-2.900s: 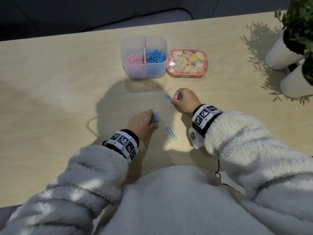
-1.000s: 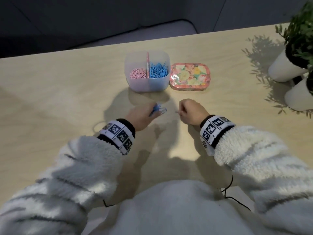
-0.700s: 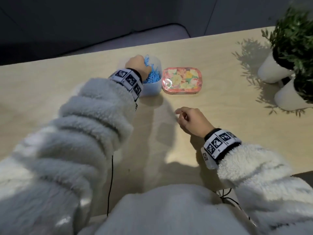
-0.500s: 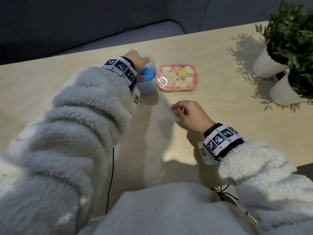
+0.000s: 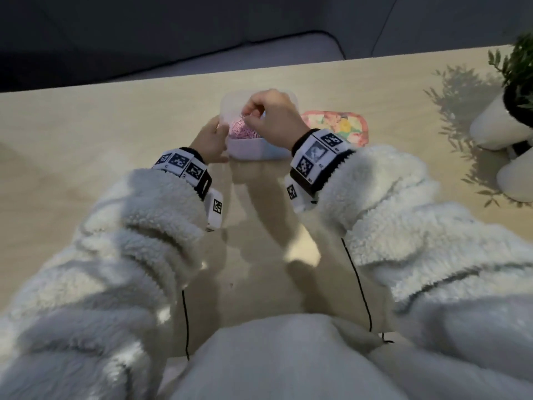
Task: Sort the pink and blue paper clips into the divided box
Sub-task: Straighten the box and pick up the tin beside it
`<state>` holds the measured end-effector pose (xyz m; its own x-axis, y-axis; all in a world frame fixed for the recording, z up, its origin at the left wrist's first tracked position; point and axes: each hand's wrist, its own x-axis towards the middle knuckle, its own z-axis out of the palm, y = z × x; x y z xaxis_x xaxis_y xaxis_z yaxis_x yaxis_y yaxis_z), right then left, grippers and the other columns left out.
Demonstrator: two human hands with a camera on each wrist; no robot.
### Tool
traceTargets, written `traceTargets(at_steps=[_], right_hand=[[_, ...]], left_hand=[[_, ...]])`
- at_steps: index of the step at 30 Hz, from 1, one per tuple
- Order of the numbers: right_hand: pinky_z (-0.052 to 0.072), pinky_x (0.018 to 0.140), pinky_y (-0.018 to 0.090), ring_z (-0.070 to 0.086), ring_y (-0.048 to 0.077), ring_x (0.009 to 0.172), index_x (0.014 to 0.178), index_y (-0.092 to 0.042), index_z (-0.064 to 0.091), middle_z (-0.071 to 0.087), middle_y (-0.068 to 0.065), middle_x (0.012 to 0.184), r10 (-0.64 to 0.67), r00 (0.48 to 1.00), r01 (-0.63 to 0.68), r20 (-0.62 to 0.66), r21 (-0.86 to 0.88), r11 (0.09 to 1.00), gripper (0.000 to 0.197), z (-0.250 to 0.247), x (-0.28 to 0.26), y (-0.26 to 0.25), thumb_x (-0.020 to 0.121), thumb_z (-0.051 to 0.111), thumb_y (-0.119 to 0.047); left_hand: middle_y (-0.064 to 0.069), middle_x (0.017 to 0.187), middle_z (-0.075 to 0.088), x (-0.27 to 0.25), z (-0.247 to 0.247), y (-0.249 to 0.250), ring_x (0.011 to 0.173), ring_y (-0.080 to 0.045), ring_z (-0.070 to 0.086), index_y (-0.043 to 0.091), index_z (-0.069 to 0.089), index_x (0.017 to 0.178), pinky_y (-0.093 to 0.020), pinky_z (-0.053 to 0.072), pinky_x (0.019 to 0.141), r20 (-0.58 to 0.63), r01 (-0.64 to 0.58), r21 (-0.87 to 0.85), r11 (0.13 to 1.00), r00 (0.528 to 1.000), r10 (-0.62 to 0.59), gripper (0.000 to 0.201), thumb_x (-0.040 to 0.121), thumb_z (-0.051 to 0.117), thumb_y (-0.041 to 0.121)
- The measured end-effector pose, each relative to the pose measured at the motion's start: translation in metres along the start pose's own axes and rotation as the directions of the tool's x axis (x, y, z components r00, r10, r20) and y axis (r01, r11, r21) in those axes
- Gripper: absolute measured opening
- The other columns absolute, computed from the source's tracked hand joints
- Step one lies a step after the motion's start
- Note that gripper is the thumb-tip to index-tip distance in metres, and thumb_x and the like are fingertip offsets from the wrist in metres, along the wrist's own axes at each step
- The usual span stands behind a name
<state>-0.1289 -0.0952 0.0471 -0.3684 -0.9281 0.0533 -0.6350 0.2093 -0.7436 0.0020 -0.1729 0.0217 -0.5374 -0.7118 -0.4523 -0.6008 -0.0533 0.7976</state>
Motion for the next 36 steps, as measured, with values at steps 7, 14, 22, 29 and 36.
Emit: traceTargets(at_steps=[7, 14, 22, 29, 36], right_hand=[[0.048, 0.088, 0.025, 0.064, 0.020, 0.094, 0.102, -0.005, 0.068, 0.069, 0.009, 0.105, 0.236, 0.952, -0.224, -0.196, 0.084, 0.971, 0.028, -0.032, -0.012, 0.035, 0.086, 0.045, -0.002], [0.036, 0.103, 0.046, 0.038, 0.038, 0.126, 0.123, 0.003, 0.049, 0.044, 0.021, 0.133, 0.693, 0.647, -0.750, -0.319, -0.102, 0.654, 0.068, -0.083, -0.060, 0.142, 0.086, 0.047, -0.055], [0.037, 0.100, 0.047, 0.039, 0.037, 0.123, 0.111, -0.002, 0.058, 0.049, 0.016, 0.127, 0.702, 0.637, -0.759, -0.318, -0.098, 0.644, 0.064, -0.052, -0.059, 0.143, 0.076, 0.061, -0.055], [0.054, 0.087, 0.032, 0.061, 0.024, 0.095, 0.120, -0.010, 0.037, 0.055, 0.010, 0.110, 0.763, 0.548, -0.546, -0.342, 0.544, 0.637, 0.050, -0.060, -0.051, 0.121, 0.077, 0.063, -0.010], [0.058, 0.081, 0.039, 0.063, 0.020, 0.105, 0.140, -0.013, 0.028, 0.052, 0.008, 0.126, 0.623, 0.612, -0.101, -0.487, 0.733, 0.673, 0.062, -0.104, -0.055, 0.065, 0.081, 0.044, 0.000]], left_hand=[[-0.005, 0.133, 0.046, -0.008, 0.003, -0.003, 0.112, -0.025, 0.050, 0.022, 0.032, 0.138, -0.039, 0.051, 0.077, 0.006, 0.032, -0.107, 0.994, 0.999, -0.032, 0.043, 0.099, 0.023, 0.039], [-0.001, 0.143, 0.037, -0.010, 0.007, -0.009, 0.111, -0.021, 0.046, 0.029, 0.020, 0.141, -0.041, 0.053, 0.072, 0.025, 0.087, -0.226, 0.970, 0.996, -0.084, 0.047, 0.098, 0.021, 0.046], [0.001, 0.123, 0.040, -0.016, 0.003, 0.002, 0.113, -0.029, 0.052, 0.030, 0.021, 0.140, -0.044, 0.057, 0.071, 0.072, 0.168, -0.194, 0.967, 0.985, -0.156, 0.043, 0.098, 0.021, 0.043], [0.006, 0.107, 0.048, -0.025, 0.004, 0.008, 0.090, -0.020, 0.058, 0.027, 0.032, 0.134, -0.047, 0.056, 0.076, 0.077, 0.118, -0.129, 0.985, 0.991, -0.109, 0.042, 0.098, 0.018, 0.043], [0.008, 0.083, 0.052, -0.041, 0.009, 0.010, 0.054, -0.013, 0.056, 0.028, 0.046, 0.105, -0.048, 0.054, 0.080, 0.093, 0.105, -0.140, 0.984, 0.991, -0.093, 0.028, 0.097, 0.021, 0.038]])
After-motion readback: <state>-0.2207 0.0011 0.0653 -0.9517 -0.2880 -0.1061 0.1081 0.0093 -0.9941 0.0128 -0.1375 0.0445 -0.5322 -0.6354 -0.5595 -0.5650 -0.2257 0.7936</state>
